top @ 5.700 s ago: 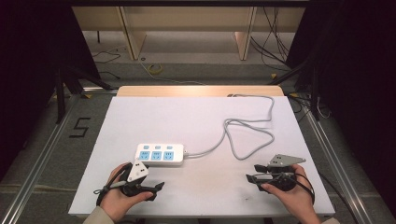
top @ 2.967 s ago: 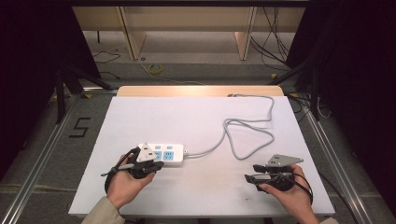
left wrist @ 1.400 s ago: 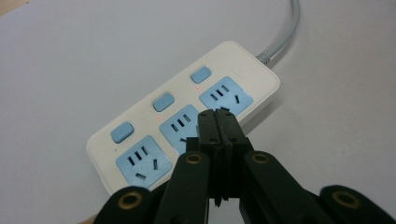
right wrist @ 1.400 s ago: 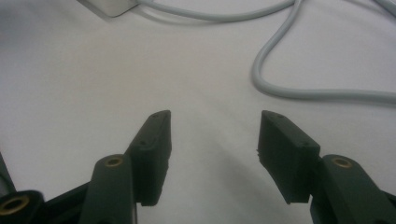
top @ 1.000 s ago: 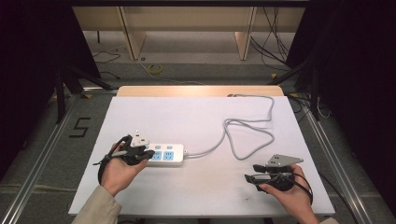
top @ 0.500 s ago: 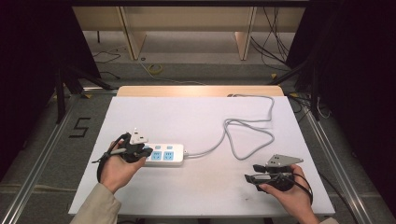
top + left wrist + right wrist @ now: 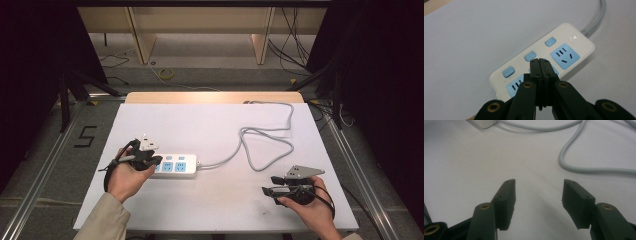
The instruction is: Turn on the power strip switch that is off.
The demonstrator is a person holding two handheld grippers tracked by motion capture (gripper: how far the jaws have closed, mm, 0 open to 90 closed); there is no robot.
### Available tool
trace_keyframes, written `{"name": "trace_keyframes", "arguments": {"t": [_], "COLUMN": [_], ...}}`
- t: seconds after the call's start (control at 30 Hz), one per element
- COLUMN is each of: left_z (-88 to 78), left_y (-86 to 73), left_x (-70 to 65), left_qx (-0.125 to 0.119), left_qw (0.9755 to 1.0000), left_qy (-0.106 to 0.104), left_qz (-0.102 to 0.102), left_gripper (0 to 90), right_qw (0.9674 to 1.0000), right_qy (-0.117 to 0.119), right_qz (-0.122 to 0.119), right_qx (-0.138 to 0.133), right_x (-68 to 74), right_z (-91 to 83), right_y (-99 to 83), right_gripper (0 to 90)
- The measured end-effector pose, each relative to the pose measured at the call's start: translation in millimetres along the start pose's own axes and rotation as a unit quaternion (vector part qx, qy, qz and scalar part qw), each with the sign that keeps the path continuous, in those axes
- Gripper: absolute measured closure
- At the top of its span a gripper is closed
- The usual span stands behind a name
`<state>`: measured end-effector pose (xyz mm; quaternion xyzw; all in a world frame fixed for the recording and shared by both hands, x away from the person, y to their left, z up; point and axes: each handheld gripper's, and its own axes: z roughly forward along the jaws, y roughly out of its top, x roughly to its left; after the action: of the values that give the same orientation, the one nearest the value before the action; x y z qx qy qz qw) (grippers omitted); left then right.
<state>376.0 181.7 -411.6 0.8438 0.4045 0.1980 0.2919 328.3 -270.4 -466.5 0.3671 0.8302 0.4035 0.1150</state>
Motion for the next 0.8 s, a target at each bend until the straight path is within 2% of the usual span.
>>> {"name": "trace_keyframes", "arguments": {"t": [0.8], "left_z": [9.6], "left_y": [7.5], "left_x": [9.5], "left_qx": [0.014], "left_qw": [0.9998], "left_qy": [0.004], "left_qz": [-0.012], "left_gripper": [89.8], "right_qw": [1.0], "right_qy": [0.0], "right_qz": [0.0], "right_qx": [0.0], "right_x": [0.1], "right_z": [0.3], "right_y": [0.0], "right_gripper": [45.3]}}
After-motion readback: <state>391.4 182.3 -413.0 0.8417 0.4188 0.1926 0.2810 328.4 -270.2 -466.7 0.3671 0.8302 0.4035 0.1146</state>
